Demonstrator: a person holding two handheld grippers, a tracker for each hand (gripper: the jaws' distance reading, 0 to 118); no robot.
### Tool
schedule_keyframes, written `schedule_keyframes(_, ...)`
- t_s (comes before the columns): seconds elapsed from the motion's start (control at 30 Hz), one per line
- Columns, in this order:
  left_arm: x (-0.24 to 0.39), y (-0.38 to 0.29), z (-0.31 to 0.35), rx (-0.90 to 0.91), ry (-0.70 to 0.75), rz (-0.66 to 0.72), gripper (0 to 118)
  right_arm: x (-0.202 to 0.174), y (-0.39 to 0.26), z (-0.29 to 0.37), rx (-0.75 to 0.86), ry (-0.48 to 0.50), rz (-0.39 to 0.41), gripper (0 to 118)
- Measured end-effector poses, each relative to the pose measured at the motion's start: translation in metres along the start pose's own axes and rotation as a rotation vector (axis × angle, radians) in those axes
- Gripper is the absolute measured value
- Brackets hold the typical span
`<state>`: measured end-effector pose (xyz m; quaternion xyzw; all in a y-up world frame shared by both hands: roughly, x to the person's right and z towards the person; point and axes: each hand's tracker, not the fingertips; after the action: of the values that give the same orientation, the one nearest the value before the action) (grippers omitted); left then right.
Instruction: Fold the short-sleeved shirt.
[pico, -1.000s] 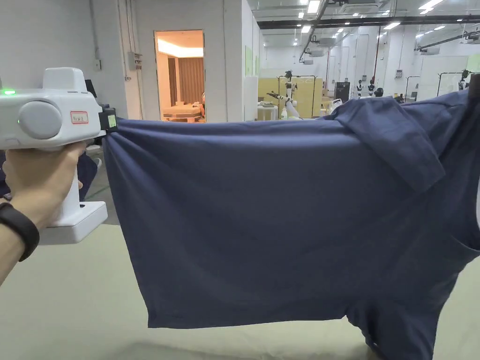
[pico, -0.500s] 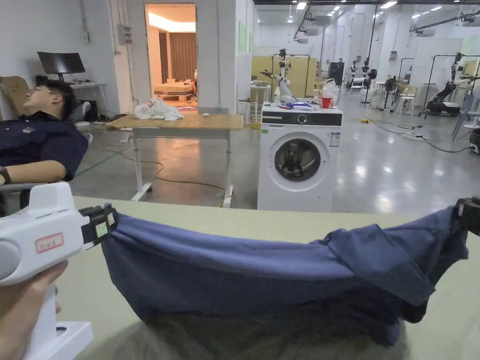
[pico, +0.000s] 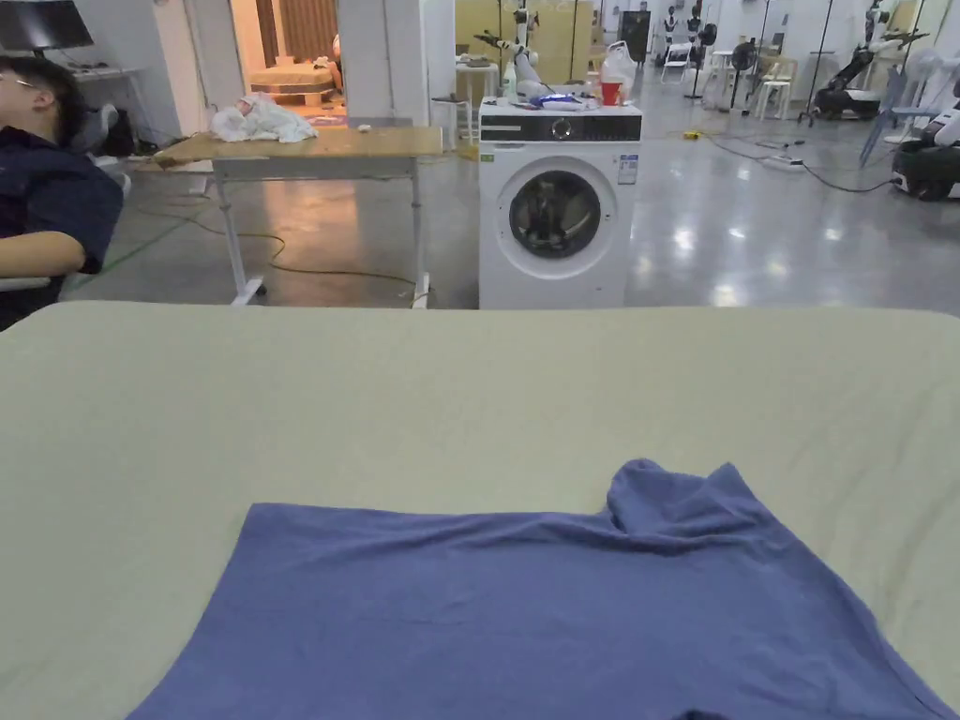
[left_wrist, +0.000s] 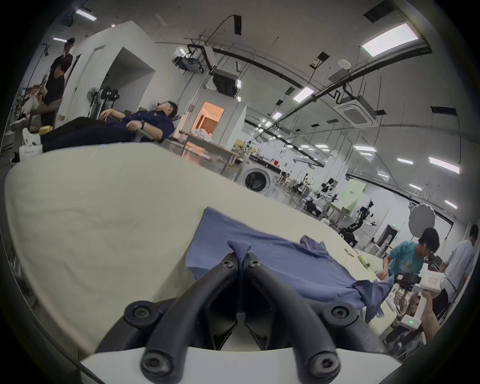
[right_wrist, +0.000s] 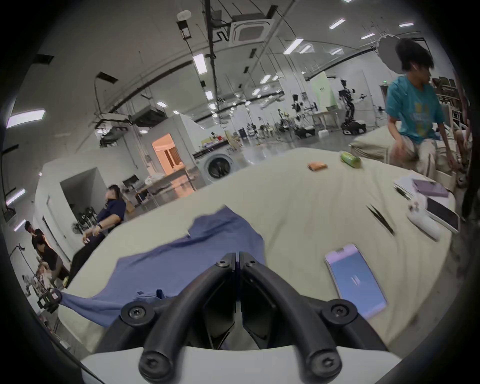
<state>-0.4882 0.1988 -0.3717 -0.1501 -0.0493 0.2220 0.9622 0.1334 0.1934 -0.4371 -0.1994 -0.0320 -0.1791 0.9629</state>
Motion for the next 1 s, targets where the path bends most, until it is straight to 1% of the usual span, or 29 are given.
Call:
schedule_keyframes(0.03,0.000,-0.007,0.006,-0.026,0.018,0.016,0,0.004,-0.009,0.007,-0.019,-0.009,0.024,0)
schedule_keyframes(0.07,-0.002,-0.014,0.011,-0.030,0.024,0.024,0,0.006,-0.016,0.011,-0.033,-0.029,0.010,0)
schedule_keyframes(0.1,-0.013,-0.026,0.013,-0.040,0.036,0.064,0,0.011,-0.025,0.015,-0.052,-0.032,-0.028,0)
schedule_keyframes(0.13,-0.025,-0.036,0.013,-0.044,0.047,0.085,0,0.015,-0.032,0.016,-0.059,-0.023,-0.036,0)
schedule_keyframes(0.17,-0.031,-0.040,0.014,-0.056,0.052,0.115,0,0.018,-0.039,0.015,-0.079,-0.035,-0.049,0)
schedule_keyframes(0.27,-0.044,-0.049,0.011,-0.093,0.088,0.103,0,0.024,-0.054,0.011,-0.115,-0.043,-0.049,0)
schedule_keyframes(0.33,-0.050,-0.054,0.004,-0.149,0.105,0.066,0,0.026,-0.062,0.004,-0.160,-0.043,-0.037,0)
schedule_keyframes(0.37,-0.052,-0.056,0.001,-0.174,0.101,0.042,9,0.027,-0.066,0.000,-0.188,-0.040,-0.032,4)
schedule_keyframes(0.4,-0.052,-0.061,-0.001,-0.185,0.133,-0.003,21,0.027,-0.069,-0.004,-0.218,-0.054,-0.020,17)
schedule_keyframes(0.43,-0.052,-0.063,-0.003,-0.194,0.158,-0.043,50,0.028,-0.073,-0.007,-0.223,-0.086,-0.006,50)
schedule_keyframes(0.47,-0.051,-0.063,-0.005,-0.207,0.180,-0.068,72,0.031,-0.075,-0.008,-0.237,-0.116,-0.002,73)
schedule_keyframes(0.5,-0.049,-0.062,-0.006,-0.207,0.200,-0.093,85,0.031,-0.076,-0.009,-0.239,-0.128,-0.004,83)
schedule_keyframes(0.53,-0.042,-0.060,-0.003,-0.193,0.214,-0.114,89,0.031,-0.074,-0.007,-0.225,-0.131,-0.007,80)
schedule_keyframes(0.6,-0.032,-0.051,-0.002,-0.183,0.240,-0.168,89,0.029,-0.068,0.001,-0.196,-0.129,-0.020,80)
schedule_keyframes(0.7,0.001,-0.037,0.003,-0.109,0.235,-0.285,89,0.010,-0.052,0.017,-0.110,-0.015,-0.042,81)
schedule_keyframes(0.77,0.023,-0.029,0.008,-0.019,0.211,-0.354,89,-0.010,-0.041,0.030,-0.046,0.033,0.009,81)
schedule_keyframes(0.83,0.049,-0.021,0.015,0.063,0.200,-0.378,89,-0.036,-0.031,0.040,0.017,0.061,0.127,82)
schedule_keyframes(0.9,0.065,-0.014,0.019,0.105,0.162,-0.368,88,-0.059,-0.026,0.047,0.072,0.089,0.227,81)
schedule_keyframes(0.93,0.074,-0.011,0.023,0.120,0.157,-0.356,86,-0.068,-0.025,0.049,0.086,0.111,0.263,81)
schedule_keyframes(0.97,0.080,-0.010,0.024,0.155,0.173,-0.343,81,-0.076,-0.025,0.049,0.089,0.134,0.284,77)
schedule_keyframes(1.0,0.087,-0.009,0.026,0.183,0.185,-0.339,72,-0.078,-0.027,0.048,0.078,0.177,0.305,70)
